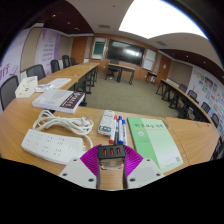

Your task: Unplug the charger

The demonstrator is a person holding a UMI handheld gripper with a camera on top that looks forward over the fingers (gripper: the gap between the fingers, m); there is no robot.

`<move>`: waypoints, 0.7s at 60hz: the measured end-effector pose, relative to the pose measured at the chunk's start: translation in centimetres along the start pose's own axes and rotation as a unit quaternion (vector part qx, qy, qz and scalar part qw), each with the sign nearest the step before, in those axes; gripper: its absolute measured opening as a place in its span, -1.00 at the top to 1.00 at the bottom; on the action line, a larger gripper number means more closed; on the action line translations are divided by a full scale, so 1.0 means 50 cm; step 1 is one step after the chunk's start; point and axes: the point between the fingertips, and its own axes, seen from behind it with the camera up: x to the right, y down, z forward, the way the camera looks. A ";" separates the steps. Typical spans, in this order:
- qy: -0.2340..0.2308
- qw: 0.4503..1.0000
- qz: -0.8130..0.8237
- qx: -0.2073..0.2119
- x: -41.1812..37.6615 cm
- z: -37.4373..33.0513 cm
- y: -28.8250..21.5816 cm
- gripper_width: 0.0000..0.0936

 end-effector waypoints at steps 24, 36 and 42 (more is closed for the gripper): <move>-0.070 0.996 0.021 -0.049 0.006 0.025 0.086 -0.57; -0.059 0.998 0.020 -0.019 0.012 -0.080 0.032 -0.83; -0.042 0.999 0.026 0.002 0.013 -0.173 -0.003 -0.83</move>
